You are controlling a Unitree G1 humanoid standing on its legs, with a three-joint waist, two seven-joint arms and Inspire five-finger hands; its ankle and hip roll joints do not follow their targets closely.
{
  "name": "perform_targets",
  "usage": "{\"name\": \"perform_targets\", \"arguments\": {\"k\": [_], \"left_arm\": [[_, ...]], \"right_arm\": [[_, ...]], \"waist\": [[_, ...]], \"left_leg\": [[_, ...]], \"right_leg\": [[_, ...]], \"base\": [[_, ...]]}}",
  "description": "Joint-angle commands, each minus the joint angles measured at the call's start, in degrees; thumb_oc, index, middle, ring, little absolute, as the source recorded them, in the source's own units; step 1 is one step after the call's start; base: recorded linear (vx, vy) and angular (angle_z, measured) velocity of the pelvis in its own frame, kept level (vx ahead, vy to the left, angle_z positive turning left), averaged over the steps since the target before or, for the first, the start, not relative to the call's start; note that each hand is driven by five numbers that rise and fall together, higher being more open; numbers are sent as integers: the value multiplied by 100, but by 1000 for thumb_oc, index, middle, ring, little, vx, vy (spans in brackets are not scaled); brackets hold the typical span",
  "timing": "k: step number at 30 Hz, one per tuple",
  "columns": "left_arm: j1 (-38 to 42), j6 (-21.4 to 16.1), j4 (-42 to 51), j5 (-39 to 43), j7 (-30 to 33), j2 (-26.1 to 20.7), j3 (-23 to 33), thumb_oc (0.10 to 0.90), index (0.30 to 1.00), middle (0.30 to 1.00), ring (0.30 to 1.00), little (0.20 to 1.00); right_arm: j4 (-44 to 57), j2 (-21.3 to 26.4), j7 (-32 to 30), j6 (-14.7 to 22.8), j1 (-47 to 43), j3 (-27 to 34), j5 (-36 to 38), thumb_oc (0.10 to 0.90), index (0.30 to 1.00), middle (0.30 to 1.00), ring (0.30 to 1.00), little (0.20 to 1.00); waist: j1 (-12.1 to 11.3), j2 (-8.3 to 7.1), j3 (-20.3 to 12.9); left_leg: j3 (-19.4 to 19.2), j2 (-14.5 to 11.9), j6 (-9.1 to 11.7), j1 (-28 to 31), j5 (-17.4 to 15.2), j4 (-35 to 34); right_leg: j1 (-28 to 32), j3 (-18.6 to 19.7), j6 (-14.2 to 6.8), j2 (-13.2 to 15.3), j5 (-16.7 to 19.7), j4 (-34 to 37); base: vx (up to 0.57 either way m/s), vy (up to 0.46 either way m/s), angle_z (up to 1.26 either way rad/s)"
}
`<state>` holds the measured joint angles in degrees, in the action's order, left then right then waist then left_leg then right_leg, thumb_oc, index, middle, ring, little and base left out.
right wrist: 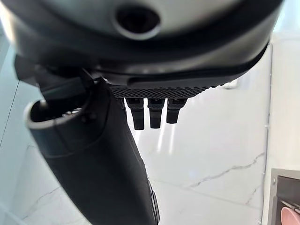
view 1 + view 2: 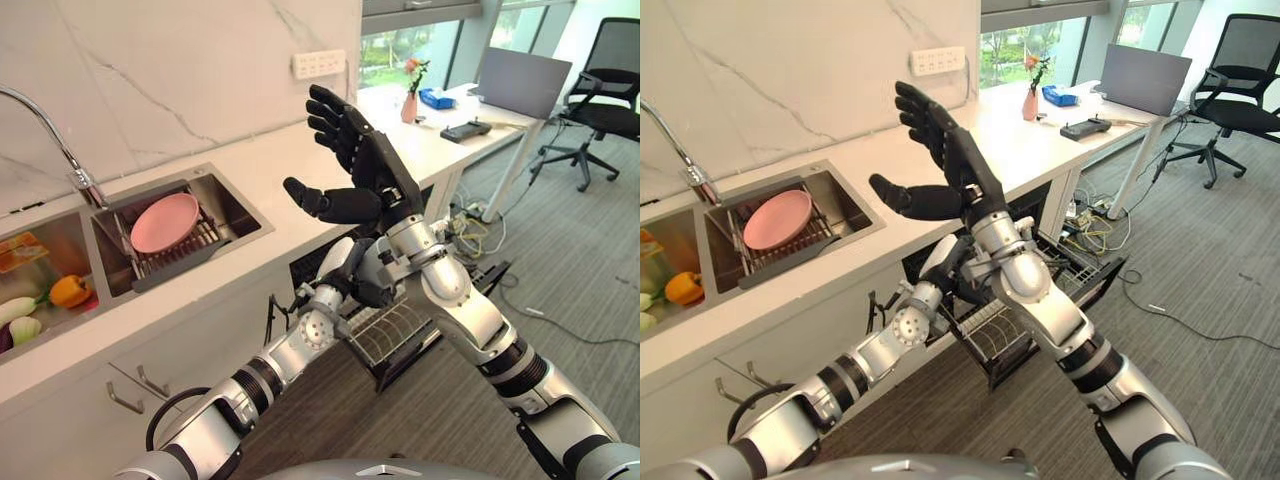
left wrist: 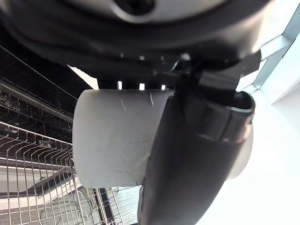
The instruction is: Place the dishes in the dishwasher.
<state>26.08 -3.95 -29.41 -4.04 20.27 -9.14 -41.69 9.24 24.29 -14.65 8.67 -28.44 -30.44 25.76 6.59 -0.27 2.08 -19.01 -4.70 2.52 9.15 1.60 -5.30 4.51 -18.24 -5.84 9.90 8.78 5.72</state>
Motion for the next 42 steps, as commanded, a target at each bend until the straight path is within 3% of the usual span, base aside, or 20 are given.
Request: {"name": "perform_targets", "arguments": {"k": [1, 12, 20, 24, 25, 26, 35, 42], "left_arm": [[1021, -611, -409, 84, 502, 379, 170, 400, 300, 300, 300, 300], [938, -507, -331, -121, 971, -198, 1005, 400, 300, 300, 300, 300], [833, -474, -65, -375, 1119, -859, 1759, 400, 300, 300, 300, 300], [872, -446, -12, -390, 1156, -1001, 1911, 400, 300, 300, 300, 300], [1002, -407, 82, -426, 1179, -1095, 1980, 400, 300, 300, 300, 300], [1020, -399, 180, -444, 1141, -1089, 2001, 400, 300, 300, 300, 300], [1008, -406, 510, -509, 1101, -802, 1812, 400, 300, 300, 300, 300], [1027, -354, 636, -621, 1145, -720, 1684, 400, 300, 300, 300, 300]], "right_arm": [[309, -331, -387, 618, -714, 748, -315, 800, 900, 900, 900, 900], [982, -277, -642, 979, 178, 1448, -275, 800, 900, 900, 900, 900], [1156, -4, -368, 1095, 1302, 2049, -36, 800, 900, 900, 900, 900], [1147, -15, -206, 1096, 1569, 2021, 225, 800, 900, 900, 900, 900], [1004, -220, 348, 1135, 1786, 1626, 1452, 800, 900, 900, 900, 900], [974, -289, 528, 1056, 1836, 1407, 1801, 800, 900, 900, 900, 900], [329, -757, 511, 869, 1753, 855, 2538, 800, 900, 900, 900, 900], [-25, -871, 87, 715, 1629, 737, 2179, 800, 900, 900, 900, 900]], "waist": [[-110, 12, -60], [57, 80, -79], [239, 140, -99], [286, 148, -102], [315, 145, -86], [306, 139, -95], [187, 121, -116], [117, 119, -124]], "left_leg": [[228, 57, -31, 275, -703, 143], [88, 52, -26, 343, -700, 132], [-80, 19, 4, 431, -709, 147], [-123, 12, 19, 444, -700, 144], [-143, 6, 34, 453, -686, 148], [-148, 4, 46, 446, -683, 150], [-111, 2, 63, 416, -672, 157], [-45, 15, 61, 395, -656, 139]], "right_leg": [[260, 94, -277, 94, -674, -125], [184, 178, -331, 86, -677, -115], [124, 272, -383, 71, -715, -87], [106, 296, -390, 63, -722, -80], [104, 306, -388, 54, -725, -76], [92, 298, -386, 62, -724, -72], [117, 223, -366, 82, -714, -72], [152, 173, -351, 87, -710, -72]], "base": [[-4, 14, -5], [-2, 10, -6], [7, -1, -10], [-7, -8, -12], [-33, -21, -12], [-33, -21, -12], [0, 0, 0], [0, 0, 0]]}}
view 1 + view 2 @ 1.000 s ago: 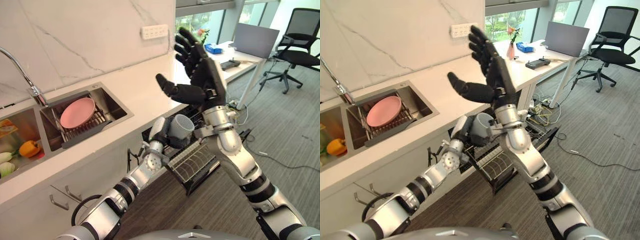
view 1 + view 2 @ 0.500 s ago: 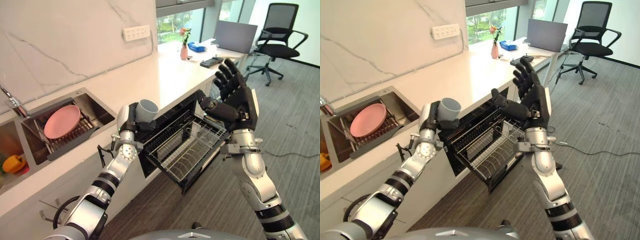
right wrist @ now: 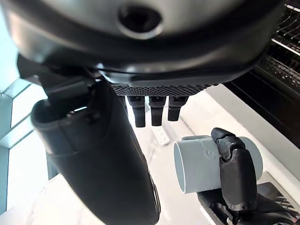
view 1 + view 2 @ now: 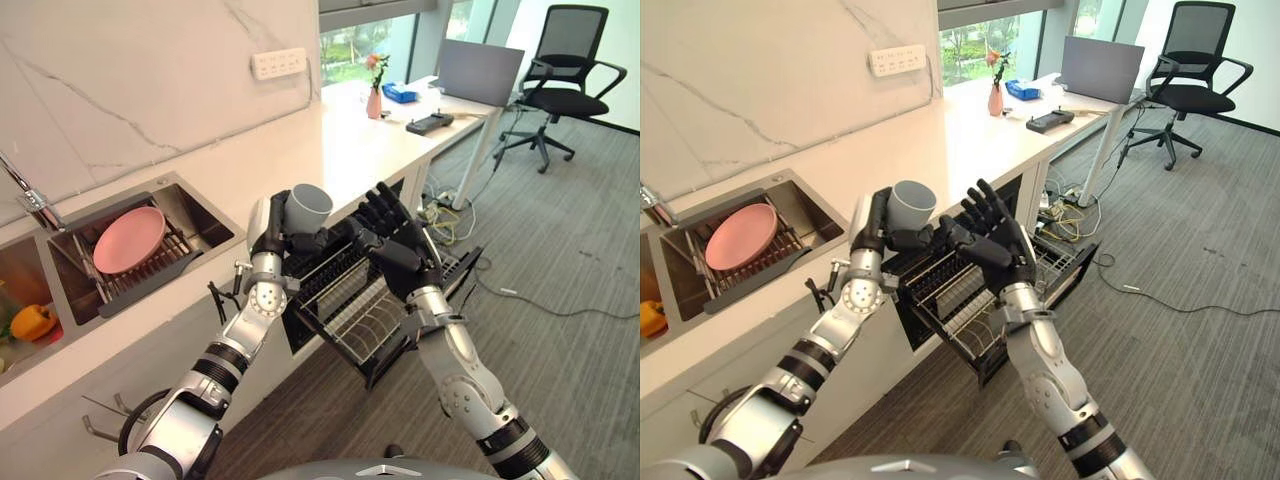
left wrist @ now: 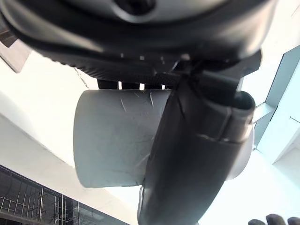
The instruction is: Place the dishes in the dishwasher.
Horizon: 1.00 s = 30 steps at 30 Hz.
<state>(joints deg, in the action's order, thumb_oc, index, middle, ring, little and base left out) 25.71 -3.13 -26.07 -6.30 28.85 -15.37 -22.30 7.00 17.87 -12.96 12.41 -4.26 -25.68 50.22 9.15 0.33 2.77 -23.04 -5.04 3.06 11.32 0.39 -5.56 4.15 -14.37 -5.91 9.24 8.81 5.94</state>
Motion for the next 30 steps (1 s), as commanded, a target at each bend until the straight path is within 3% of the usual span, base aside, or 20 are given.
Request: {"name": "perform_targets", "arguments": {"k": [1, 11, 30], "left_arm": [[1067, -425, 315, -426, 308, -101, -265, 400, 300, 300, 300, 300], [1002, -434, 387, -521, 372, 14, -349, 400, 300, 300, 300, 300], [971, -462, -37, -192, 88, 291, -725, 400, 300, 300, 300, 300]], "right_arm": [[156, -233, -165, 320, -804, 270, -393, 800, 900, 900, 900, 900], [-390, -396, -389, 267, -1100, 151, -567, 800, 900, 900, 900, 900], [-209, -480, -10, -13, -1680, -495, -162, 800, 900, 900, 900, 900]], "waist": [[-143, 59, -192], [-260, 48, -214], [-467, -64, -230]], "left_leg": [[361, 49, 8, 176, -532, 163], [459, 64, -10, 143, -534, 165], [610, 102, -45, 73, -520, 168]], "right_leg": [[191, -225, -343, 154, -713, -94], [229, -295, -330, 175, -721, -94], [307, -402, -300, 205, -682, -98]], "base": [[0, 0, 0], [1, -2, 3], [4, -1, 5]]}}
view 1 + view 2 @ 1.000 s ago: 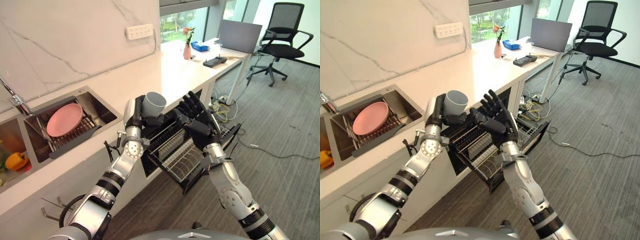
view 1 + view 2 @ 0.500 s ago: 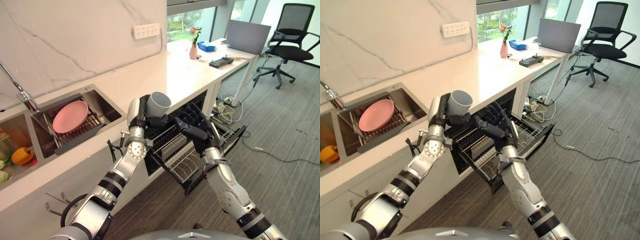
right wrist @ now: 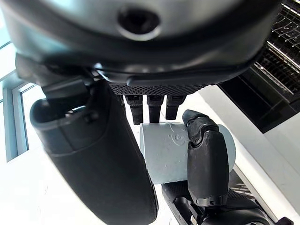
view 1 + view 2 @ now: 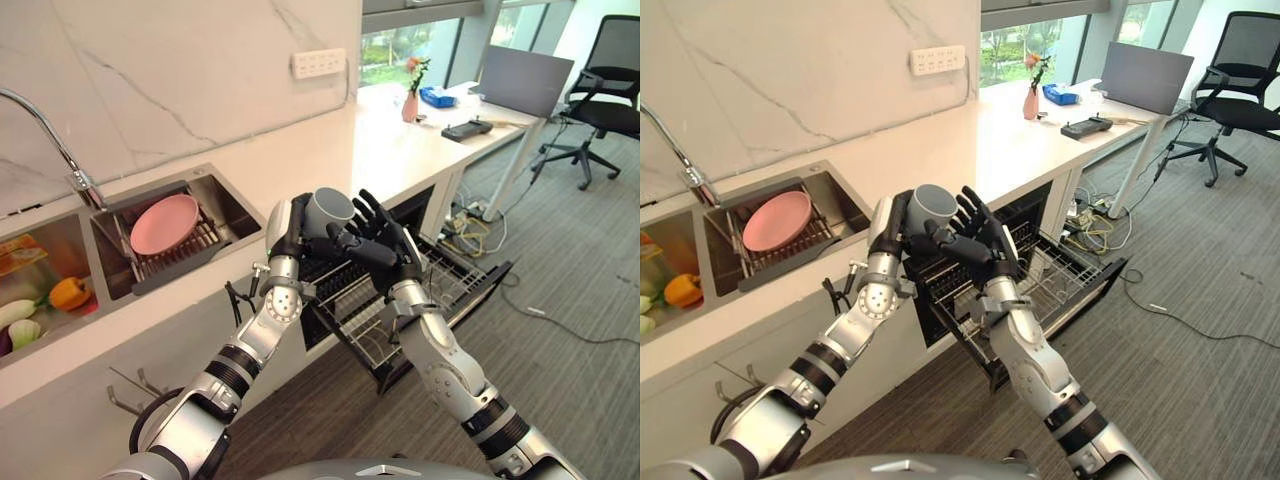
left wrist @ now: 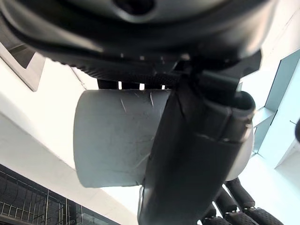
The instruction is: Place the dishes in the dishwasher.
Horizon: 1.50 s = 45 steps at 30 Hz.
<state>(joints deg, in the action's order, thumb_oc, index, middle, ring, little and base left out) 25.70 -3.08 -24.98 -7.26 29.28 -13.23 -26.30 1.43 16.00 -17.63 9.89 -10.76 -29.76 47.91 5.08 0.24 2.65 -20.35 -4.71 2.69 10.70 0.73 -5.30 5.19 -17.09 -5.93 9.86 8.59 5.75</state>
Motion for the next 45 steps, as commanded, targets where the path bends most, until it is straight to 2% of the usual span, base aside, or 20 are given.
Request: {"name": "perform_targets", "arguments": {"k": [1, 9, 18, 22, 27, 29, 35, 44, 45], "left_arm": [[982, -460, -155, -103, 49, 79, -327, 400, 300, 300, 300, 300], [1056, -353, -395, -160, 28, 191, -445, 400, 300, 300, 300, 300], [1239, -276, -583, -24, 18, 526, -715, 400, 300, 300, 300, 300], [1399, -261, -650, 53, 94, 773, -899, 400, 300, 300, 300, 300], [1528, -299, -606, 8, 99, 906, -1094, 400, 300, 300, 300, 300], [1642, -340, -540, -116, 91, 957, -1218, 400, 300, 300, 300, 300], [1707, -372, -458, -323, 71, 969, -1364, 400, 300, 300, 300, 300], [1739, -349, -413, -445, -27, 1027, -1504, 400, 300, 300, 300, 300], [1765, -340, -419, -474, -39, 1055, -1517, 400, 300, 300, 300, 300]], "right_arm": [[334, -285, 441, 202, -1028, -105, 64, 800, 900, 900, 900, 900], [267, -323, 291, 22, -1175, -280, 285, 800, 900, 900, 900, 900], [-180, -638, -115, -97, -1633, -487, 381, 800, 900, 900, 900, 900], [-529, -1014, -398, -95, -1833, -656, 246, 800, 900, 900, 900, 900], [-1019, -1223, -596, -73, -2047, -639, 21, 800, 900, 900, 900, 900], [-1395, -1298, -710, -112, -2178, -643, -298, 800, 900, 900, 900, 900], [-1760, -1374, -821, -195, -2257, -683, -556, 800, 900, 900, 900, 900], [-2088, -1522, -893, -109, -2328, -623, -125, 800, 900, 900, 900, 900], [-2107, -1548, -883, -90, -2317, -621, -8, 610, 615, 615, 615, 615]], "waist": [[-64, -57, -222], [-86, -88, -231], [-136, -118, -231], [-155, -120, -227], [-182, -119, -233], [-198, -120, -223], [-212, -115, -229], [-234, -122, -232], [-236, -120, -235]], "left_leg": [[341, 71, -9, 136, -555, 141], [355, 60, -4, 123, -542, 140], [385, 76, -14, 77, -529, 139], [415, 91, -30, 56, -528, 135], [441, 100, -39, 45, -536, 141], [459, 104, -43, 33, -540, 150], [490, 105, -48, 38, -550, 151], [537, 104, -48, 33, -560, 180], [538, 105, -45, 36, -558, 177]], "right_leg": [[208, -128, -298, 144, -661, -76], [212, -152, -288, 152, -653, -75], [193, -172, -279, 166, -613, -82], [190, -174, -269, 171, -600, -88], [192, -178, -264, 175, -598, -92], [198, -179, -258, 171, -608, -97], [220, -185, -245, 162, -632, -97], [239, -196, -225, 138, -656, -102], [243, -193, -224, 135, -659, -99]], "base": [[0, 0, 0], [0, 0, 0], [0, 0, 0], [-8, 4, 2], [-2, 1, 1], [0, 0, 0], [4, 1, 4], [4, 4, 2], [0, 0, 0]]}}
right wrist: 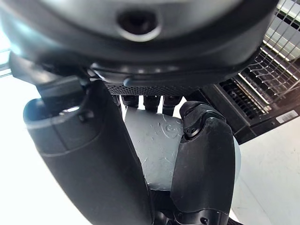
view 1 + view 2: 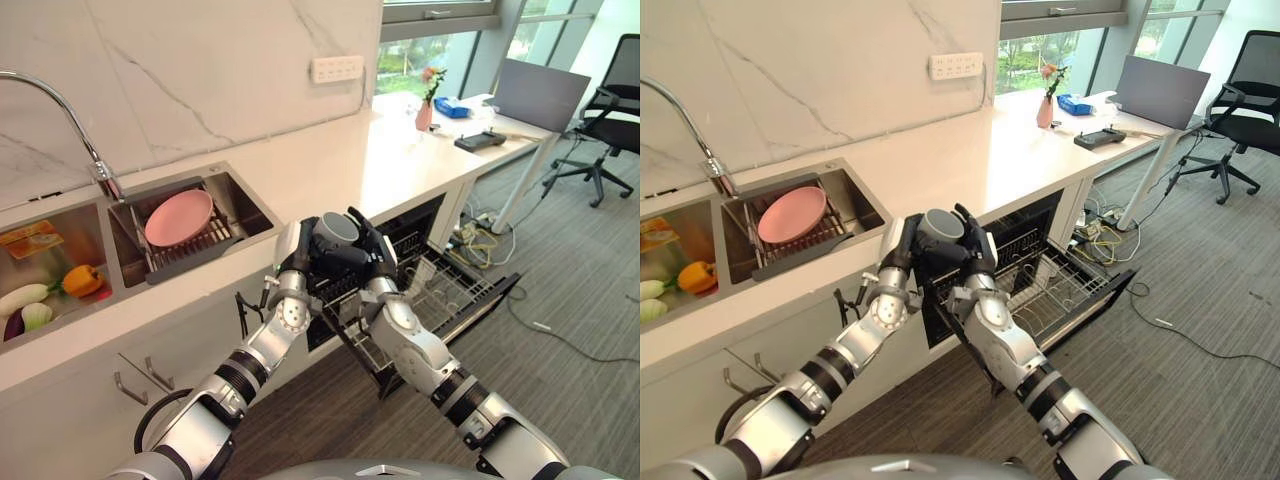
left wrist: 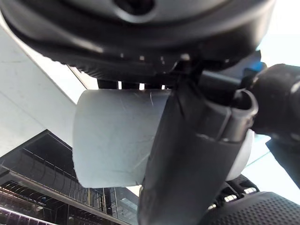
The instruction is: Place the dishes in the dishwasher.
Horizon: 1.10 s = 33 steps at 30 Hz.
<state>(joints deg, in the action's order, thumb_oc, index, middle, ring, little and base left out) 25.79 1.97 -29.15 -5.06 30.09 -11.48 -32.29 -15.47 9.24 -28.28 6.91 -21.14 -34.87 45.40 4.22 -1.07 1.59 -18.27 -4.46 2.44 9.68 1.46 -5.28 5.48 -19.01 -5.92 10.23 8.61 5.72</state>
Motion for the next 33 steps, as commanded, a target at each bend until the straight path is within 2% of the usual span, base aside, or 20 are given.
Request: {"name": "perform_targets", "arguments": {"k": [1, 2, 3, 10, 19, 23, 27, 28, 32, 33], "left_arm": [[1774, -839, -18, -719, -129, 897, -931, 400, 300, 300, 300, 300], [1791, -835, -29, -749, -145, 918, -954, 400, 300, 300, 300, 300], [1810, -837, -24, -769, -153, 927, -963, 400, 300, 300, 300, 300], [1875, -805, 42, -934, -242, 925, -1034, 400, 300, 300, 300, 300], [2013, -857, 111, -1094, -191, 988, -1086, 400, 300, 300, 300, 300], [2013, -857, 111, -1094, -191, 988, -1086, 400, 300, 300, 300, 300], [2020, -933, 154, -1068, -136, 984, -1088, 400, 300, 300, 300, 300], [2007, -1009, 243, -1053, -89, 953, -1115, 447, 371, 371, 371, 371], [2008, -1009, 242, -1053, -88, 953, -1117, 447, 371, 371, 371, 371], [2036, -1023, 254, -1058, -57, 951, -1129, 800, 900, 900, 900, 900]], "right_arm": [[-426, -878, 176, 222, -1279, -109, 304, 543, 514, 514, 514, 514], [-424, -898, 190, 250, -1268, -112, 396, 519, 479, 479, 479, 479], [-415, -915, 204, 276, -1262, -119, 485, 400, 300, 300, 300, 300], [-391, -983, 194, 315, -1214, -117, 723, 400, 300, 300, 300, 300], [-214, -1062, 56, 593, -1244, 98, 639, 400, 300, 300, 300, 300], [-214, -1062, 56, 593, -1244, 98, 639, 400, 300, 300, 300, 300], [3, -1039, -19, 814, -1242, 250, 384, 400, 300, 300, 300, 300], [232, -933, -214, 935, -1306, 420, -169, 400, 300, 300, 300, 300], [240, -934, -222, 931, -1304, 420, -177, 400, 300, 300, 300, 300], [411, -882, -386, 982, -1344, 522, -430, 400, 300, 300, 300, 300]], "waist": [[-153, 11, -131], [-152, 10, -138], [-152, 12, -143], [-150, 27, -161], [-125, 66, -178], [-125, 66, -177], [-104, 96, -176], [-79, 117, -178], [-79, 116, -176], [-61, 134, -156]], "left_leg": [[334, 78, -18, 139, -631, 175], [336, 77, -16, 140, -633, 173], [337, 75, -13, 139, -632, 174], [342, 68, -3, 136, -636, 188], [334, 62, -2, 156, -650, 212], [334, 62, -2, 156, -650, 212], [329, 60, -7, 166, -649, 209], [332, 65, -17, 177, -650, 194], [333, 65, -17, 179, -649, 193], [333, 56, -15, 213, -673, 190]], "right_leg": [[215, 0, -224, 96, -664, -96], [214, 0, -223, 91, -668, -95], [216, -1, -221, 87, -676, -94], [227, -4, -217, 75, -696, -91], [241, -13, -222, 77, -717, -94], [242, -13, -222, 77, -717, -94], [243, -20, -230, 84, -724, -96], [244, -18, -235, 90, -726, -94], [246, -19, -235, 90, -727, -94], [271, -18, -239, 78, -745, -106]], "base": [[0, 0, 0], [0, 0, 0], [0, 0, 0], [0, 0, 0], [0, 0, 0], [0, 0, 0], [0, 0, 0], [0, 0, 0], [0, 0, 0], [0, 0, 0]]}}
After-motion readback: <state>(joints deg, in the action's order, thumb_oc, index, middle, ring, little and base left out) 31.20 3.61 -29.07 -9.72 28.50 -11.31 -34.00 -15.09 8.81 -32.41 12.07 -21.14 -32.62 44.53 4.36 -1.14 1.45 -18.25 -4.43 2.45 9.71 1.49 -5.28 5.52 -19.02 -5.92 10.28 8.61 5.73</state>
